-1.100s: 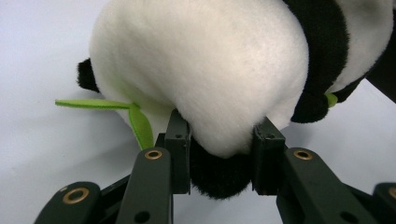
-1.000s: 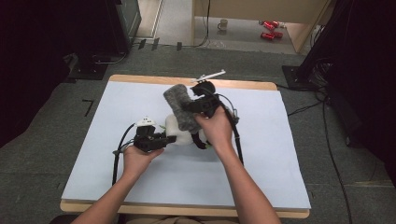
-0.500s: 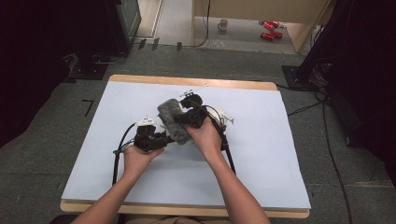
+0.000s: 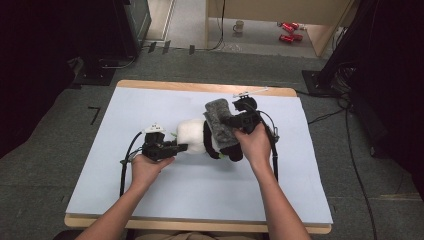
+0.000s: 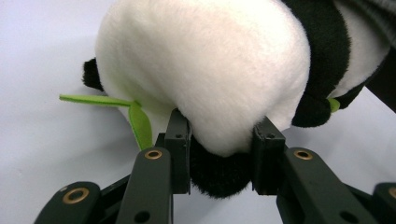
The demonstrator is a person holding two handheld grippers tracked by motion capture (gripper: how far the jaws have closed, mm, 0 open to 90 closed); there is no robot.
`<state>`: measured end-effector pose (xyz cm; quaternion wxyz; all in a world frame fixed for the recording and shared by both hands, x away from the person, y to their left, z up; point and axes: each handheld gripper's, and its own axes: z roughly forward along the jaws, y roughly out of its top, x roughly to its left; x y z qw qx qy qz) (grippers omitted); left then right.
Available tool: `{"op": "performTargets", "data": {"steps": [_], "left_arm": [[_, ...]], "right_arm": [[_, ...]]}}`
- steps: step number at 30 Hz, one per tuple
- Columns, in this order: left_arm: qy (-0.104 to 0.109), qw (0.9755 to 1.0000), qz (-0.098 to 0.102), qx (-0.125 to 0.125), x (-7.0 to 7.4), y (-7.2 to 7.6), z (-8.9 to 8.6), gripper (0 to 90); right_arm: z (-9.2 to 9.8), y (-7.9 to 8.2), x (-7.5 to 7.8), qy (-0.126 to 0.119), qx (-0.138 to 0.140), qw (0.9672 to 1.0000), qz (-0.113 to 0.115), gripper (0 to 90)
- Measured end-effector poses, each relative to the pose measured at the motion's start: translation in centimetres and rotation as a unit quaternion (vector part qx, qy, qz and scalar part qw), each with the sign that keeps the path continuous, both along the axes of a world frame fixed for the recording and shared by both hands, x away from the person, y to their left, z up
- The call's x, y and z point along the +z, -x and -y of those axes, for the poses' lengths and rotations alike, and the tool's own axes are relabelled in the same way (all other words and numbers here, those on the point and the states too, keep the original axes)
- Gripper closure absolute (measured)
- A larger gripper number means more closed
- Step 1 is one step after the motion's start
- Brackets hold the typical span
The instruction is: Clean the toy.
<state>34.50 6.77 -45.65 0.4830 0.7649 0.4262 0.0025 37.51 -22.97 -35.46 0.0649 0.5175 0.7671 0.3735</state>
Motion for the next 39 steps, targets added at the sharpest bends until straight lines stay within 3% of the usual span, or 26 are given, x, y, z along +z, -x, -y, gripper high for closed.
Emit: {"op": "performTargets", "data": {"steps": [10,15,20,25,35,39], "left_arm": [[-0.001,0.9998,-0.014,0.011,0.2,-0.3,-0.3,66.3],[0.005,0.9995,-0.024,0.018,0.5,-0.4,-0.5,66.3],[0.012,0.9992,-0.033,0.021,0.7,-0.4,-0.4,66.3],[0.013,0.9988,-0.040,0.025,0.9,-0.4,-0.4,66.3],[0.019,0.9985,-0.044,0.025,1.0,-0.5,-0.5,66.0],[0.023,0.9982,-0.048,0.029,1.1,-0.5,-0.5,65.9]], "right_arm": [[3.8,0.5,0.6,0.006,-0.043,0.9990,0.010,79.9],[3.8,1.5,2.1,-0.023,-0.033,0.9988,0.028,80.0],[1.4,2.6,3.6,-0.038,0.004,0.9981,0.050,80.0],[-2.2,3.1,3.7,-0.046,0.046,0.9963,0.055,80.0],[-8.9,3.1,0.2,-0.052,0.105,0.9928,0.026,80.0],[-9.8,2.9,-1.8,-0.018,0.096,0.9950,0.024,79.8]]}}
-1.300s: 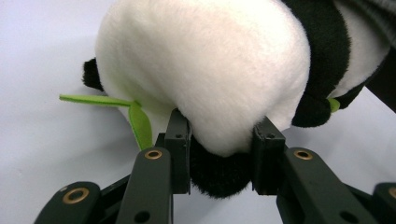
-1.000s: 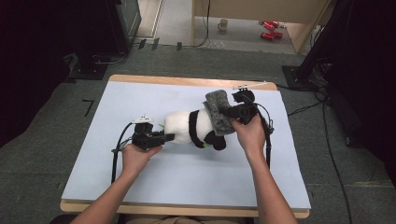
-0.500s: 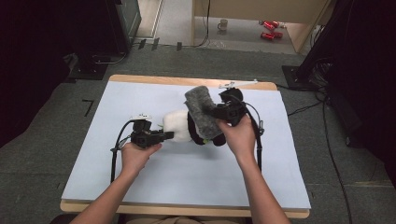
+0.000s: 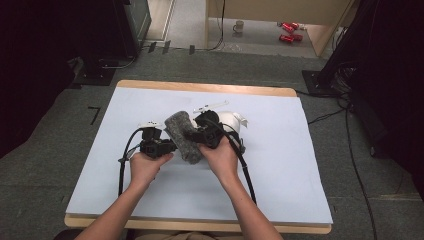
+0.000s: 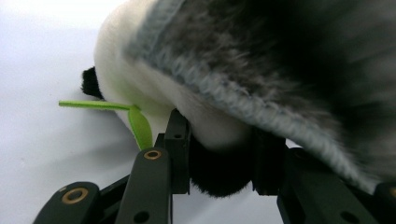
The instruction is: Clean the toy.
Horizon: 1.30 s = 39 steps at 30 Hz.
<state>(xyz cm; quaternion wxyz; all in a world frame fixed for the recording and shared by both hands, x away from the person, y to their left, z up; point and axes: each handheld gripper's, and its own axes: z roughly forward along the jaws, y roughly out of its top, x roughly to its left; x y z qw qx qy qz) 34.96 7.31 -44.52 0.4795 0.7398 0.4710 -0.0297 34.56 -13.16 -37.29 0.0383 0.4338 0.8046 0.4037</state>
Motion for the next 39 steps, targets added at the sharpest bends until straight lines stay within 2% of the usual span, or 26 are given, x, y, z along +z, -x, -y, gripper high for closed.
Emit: {"op": "performTargets", "data": {"steps": [3,5,10,14,16,19,22,25,27,33,37,39], "left_arm": [[-0.003,1.0000,-0.004,-0.002,-0.2,-0.2,-0.1,66.0],[-0.001,1.0000,-0.004,-0.002,-0.2,-0.2,0.0,66.0],[0.007,0.9999,-0.009,-0.003,-0.4,-0.6,-0.5,66.0],[-0.001,0.9999,0.005,-0.016,-0.4,-0.4,-0.1,66.1],[0.000,0.9998,0.005,-0.018,-0.4,-0.5,-0.1,66.2],[-0.002,0.9998,0.006,-0.020,-0.4,-0.5,-0.1,66.2],[-0.002,0.9998,0.006,-0.020,-0.4,-0.4,0.0,66.2],[-0.003,0.9997,0.008,-0.021,-0.5,-0.5,0.0,66.2],[-0.007,0.9997,0.010,-0.022,-0.5,-0.5,0.0,66.2],[-0.007,0.9997,0.010,-0.019,-0.6,-0.5,-0.1,66.3],[-0.011,0.9996,0.013,-0.021,-0.6,-0.3,0.1,66.3],[-0.011,0.9997,0.013,-0.018,-0.6,-0.3,0.1,66.3]], "right_arm": [[0.4,-0.1,-1.5,0.018,-0.009,0.9998,0.009,79.6],[0.9,-0.1,-2.0,0.005,-0.013,0.9999,0.007,79.5],[2.4,0.0,-2.0,0.030,-0.026,0.9989,0.023,79.5],[4.1,0.2,-1.8,0.040,-0.028,0.9983,0.029,80.3],[4.8,0.4,-1.6,0.045,-0.035,0.9979,0.030,80.5],[6.0,0.8,-1.0,0.042,-0.043,0.9974,0.038,80.5],[7.1,0.9,-0.6,0.036,-0.052,0.9973,0.037,80.4],[8.4,0.9,-0.5,0.013,-0.060,0.9977,0.029,80.4],[9.3,0.8,-0.3,0.008,-0.068,0.9972,0.031,80.4],[11.9,0.8,0.1,0.013,-0.105,0.9937,0.037,80.1],[13.2,0.7,-0.1,0.013,-0.119,0.9923,0.032,80.1],[13.7,0.8,0.1,0.026,-0.131,0.9903,0.038,80.2]]}}
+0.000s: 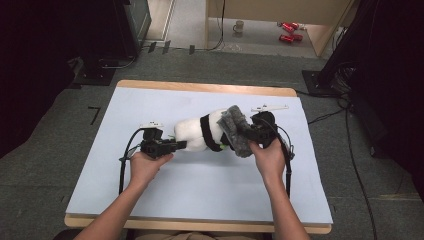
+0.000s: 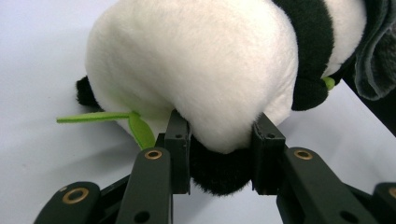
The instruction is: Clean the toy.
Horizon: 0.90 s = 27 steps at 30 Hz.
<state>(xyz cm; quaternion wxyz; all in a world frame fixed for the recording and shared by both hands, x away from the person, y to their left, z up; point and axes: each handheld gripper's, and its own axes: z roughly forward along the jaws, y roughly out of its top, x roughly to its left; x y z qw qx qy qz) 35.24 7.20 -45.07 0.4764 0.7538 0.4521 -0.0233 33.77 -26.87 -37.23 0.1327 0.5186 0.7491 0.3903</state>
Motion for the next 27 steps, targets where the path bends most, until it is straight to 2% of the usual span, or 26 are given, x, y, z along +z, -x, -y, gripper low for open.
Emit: {"op": "performTargets", "data": {"steps": [2,5,8,11,15,17,20,21,22,25,27], "left_arm": [[0.002,1.0000,-0.002,0.003,0.0,0.0,-0.1,66.4],[0.002,1.0000,-0.002,0.003,0.1,0.1,0.0,66.5],[-0.001,1.0000,0.002,0.003,0.1,0.2,0.1,66.6],[-0.003,1.0000,0.002,0.000,0.2,0.3,0.1,66.6],[0.000,1.0000,0.002,0.002,0.2,0.3,0.1,66.6],[0.002,1.0000,0.002,0.003,0.3,0.3,0.2,66.6],[0.004,1.0000,0.004,0.001,0.4,0.5,0.3,66.6],[0.001,1.0000,0.003,0.001,0.5,0.5,0.3,66.6],[-0.002,1.0000,-0.001,0.002,0.4,0.4,0.3,66.7],[0.001,1.0000,-0.002,0.000,0.2,0.3,0.1,66.9],[0.005,1.0000,-0.003,0.002,0.2,0.2,0.0,66.9]], "right_arm": [[0.6,0.2,0.6,-0.006,-0.010,0.9999,0.003,80.3],[0.2,0.9,1.8,-0.031,0.004,0.9994,0.013,80.5],[-1.5,1.5,3.2,-0.046,0.029,0.9981,0.030,80.4],[-3.9,1.6,3.6,-0.044,0.055,0.9969,0.036,80.5],[-7.4,1.0,2.3,-0.036,0.084,0.9956,0.025,80.4],[-9.2,0.5,1.3,-0.034,0.097,0.9946,0.013,80.4],[-11.0,0.0,-0.1,-0.037,0.109,0.9933,-0.004,80.4],[-11.4,-0.2,-0.6,-0.030,0.111,0.9933,-0.010,80.4],[-11.7,-0.3,-1.2,-0.016,0.111,0.9937,-0.010,80.3],[-11.3,-0.6,-1.9,-0.018,0.111,0.9936,-0.011,79.9],[-10.7,-0.3,-1.9,0.009,0.102,0.9946,-0.012,80.0]]}}
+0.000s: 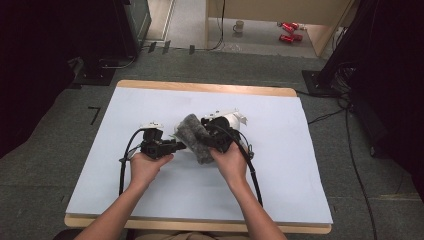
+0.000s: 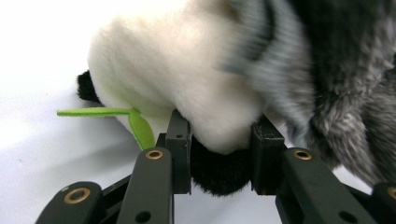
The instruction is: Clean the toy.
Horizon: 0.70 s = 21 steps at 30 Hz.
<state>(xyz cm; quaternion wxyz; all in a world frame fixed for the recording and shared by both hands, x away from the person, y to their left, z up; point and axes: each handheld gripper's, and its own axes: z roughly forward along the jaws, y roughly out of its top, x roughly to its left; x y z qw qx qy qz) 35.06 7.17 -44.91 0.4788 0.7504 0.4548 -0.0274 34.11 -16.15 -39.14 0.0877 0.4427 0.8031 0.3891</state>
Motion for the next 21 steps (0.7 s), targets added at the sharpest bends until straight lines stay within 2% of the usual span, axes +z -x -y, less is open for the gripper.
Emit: {"op": "performTargets", "data": {"steps": [1,3,6,15,21], "left_arm": [[0.003,1.0000,0.000,-0.002,0.0,0.0,0.0,66.9],[0.000,1.0000,0.005,-0.006,0.0,0.0,0.1,67.0],[-0.003,0.9999,0.006,-0.010,0.1,-0.1,0.1,67.0],[-0.003,0.9999,0.006,-0.013,0.1,-0.2,0.1,67.1],[-0.005,0.9999,0.007,-0.014,0.1,-0.2,0.1,67.1]], "right_arm": [[0.5,0.1,0.1,0.014,-0.003,0.9999,0.007,80.1],[1.7,0.4,0.2,0.016,-0.007,0.9998,0.003,80.3],[2.8,1.1,0.5,0.027,-0.011,0.9995,0.014,80.4],[7.1,1.4,0.8,-0.018,-0.038,0.9991,0.007,80.3],[9.1,1.3,0.9,-0.013,-0.066,0.9977,0.008,80.2]]}}
